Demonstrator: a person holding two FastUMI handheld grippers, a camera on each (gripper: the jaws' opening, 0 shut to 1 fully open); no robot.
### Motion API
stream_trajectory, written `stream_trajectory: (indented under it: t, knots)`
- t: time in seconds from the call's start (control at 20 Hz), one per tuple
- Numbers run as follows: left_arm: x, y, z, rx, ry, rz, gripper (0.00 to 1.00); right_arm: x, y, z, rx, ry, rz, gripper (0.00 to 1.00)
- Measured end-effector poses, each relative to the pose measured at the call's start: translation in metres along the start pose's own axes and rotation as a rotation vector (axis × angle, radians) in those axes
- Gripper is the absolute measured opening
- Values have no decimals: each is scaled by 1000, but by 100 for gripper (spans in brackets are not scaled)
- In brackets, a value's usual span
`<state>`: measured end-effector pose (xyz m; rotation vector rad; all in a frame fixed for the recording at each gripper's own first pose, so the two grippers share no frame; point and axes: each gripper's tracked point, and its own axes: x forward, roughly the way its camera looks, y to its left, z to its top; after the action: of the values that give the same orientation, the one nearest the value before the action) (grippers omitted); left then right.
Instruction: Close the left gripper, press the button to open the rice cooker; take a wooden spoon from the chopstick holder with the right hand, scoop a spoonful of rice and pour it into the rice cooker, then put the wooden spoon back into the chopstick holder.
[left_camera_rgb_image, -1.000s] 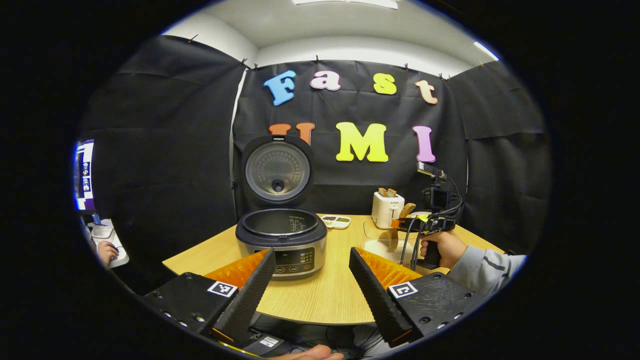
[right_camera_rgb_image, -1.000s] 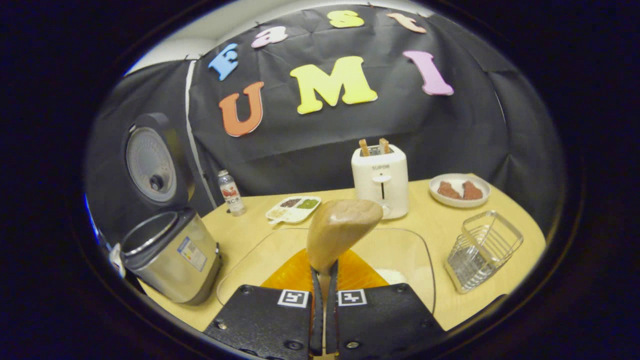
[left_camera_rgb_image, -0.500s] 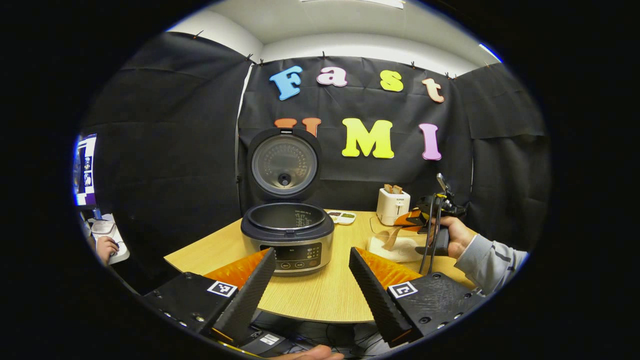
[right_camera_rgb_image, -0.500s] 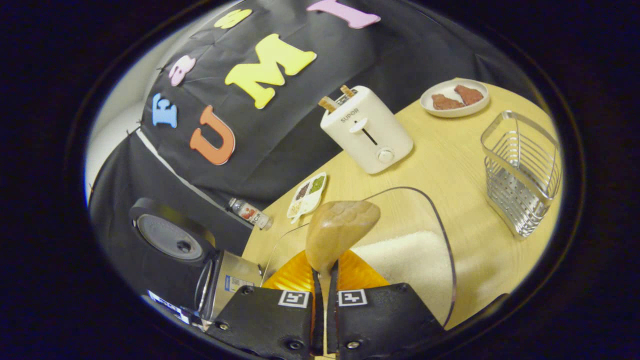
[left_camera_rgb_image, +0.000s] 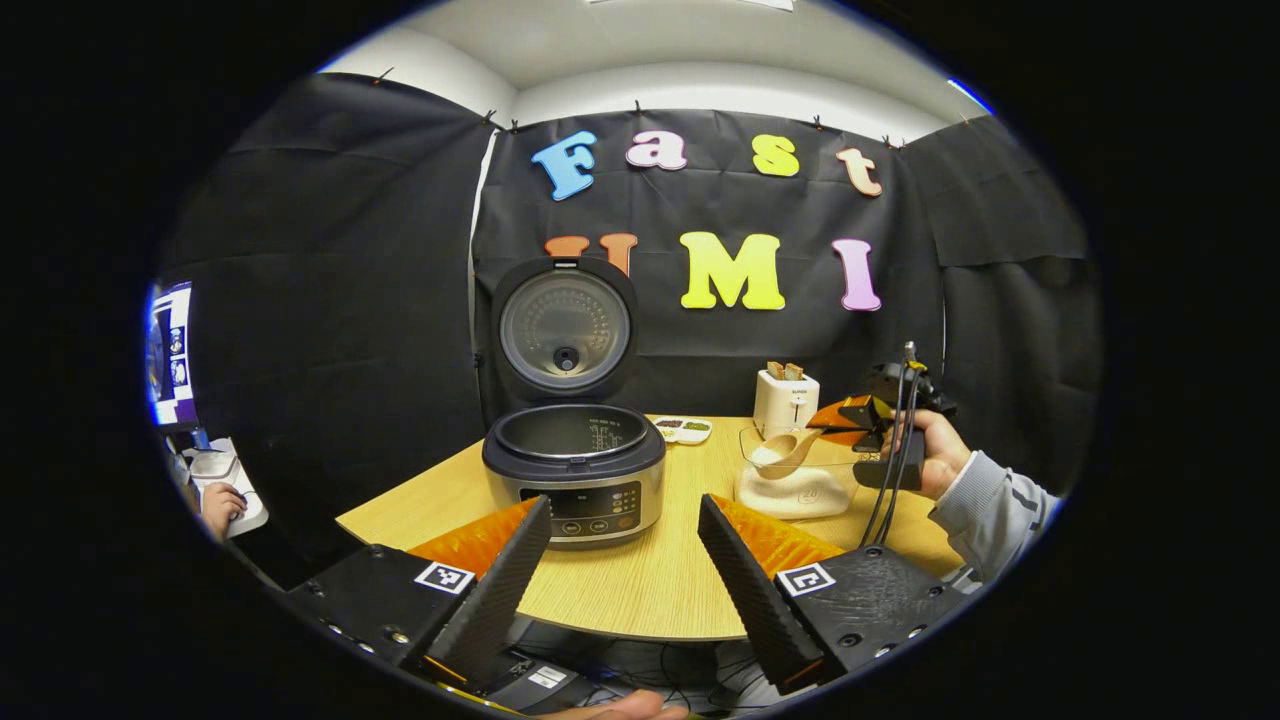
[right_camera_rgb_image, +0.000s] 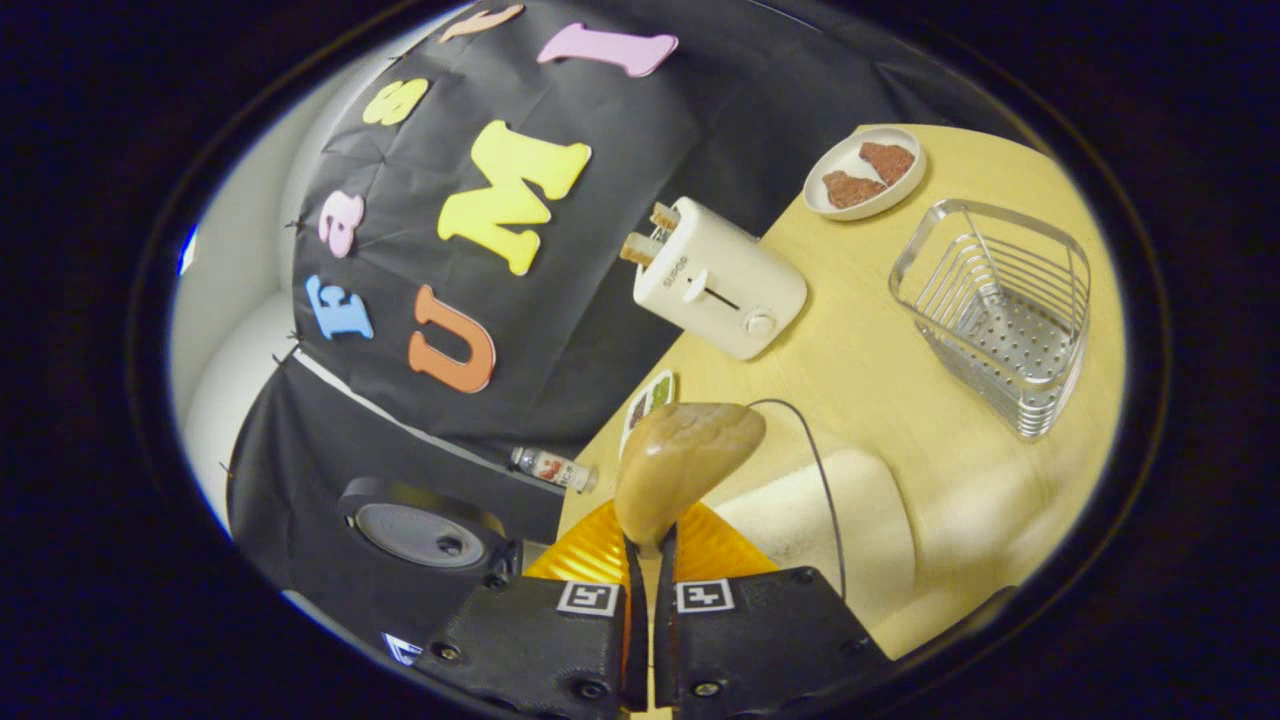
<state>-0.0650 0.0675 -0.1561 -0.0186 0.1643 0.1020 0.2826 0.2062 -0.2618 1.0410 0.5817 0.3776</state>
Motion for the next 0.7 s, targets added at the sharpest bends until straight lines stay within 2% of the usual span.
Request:
stream_trajectory:
  t: [0.1, 0.25, 0.45, 0.55, 0.7]
  knots:
    - [-1, 1, 0, 1, 2, 2, 95, -15, 6, 13, 70, -35, 46, 8]
    - [-2, -3, 3, 3, 2, -2, 94, -35, 23, 27, 238, -57, 184, 7]
    - [-4, -9, 8, 5, -3, -18, 94, -52, 43, 26, 458, -12, 353, 7]
    - [-5, -11, 8, 13, -8, -20, 95, -54, 51, 16, 482, 31, 373, 7]
    - [-8, -8, 6, 15, -4, -17, 94, -55, 66, 6, 393, 36, 333, 7]
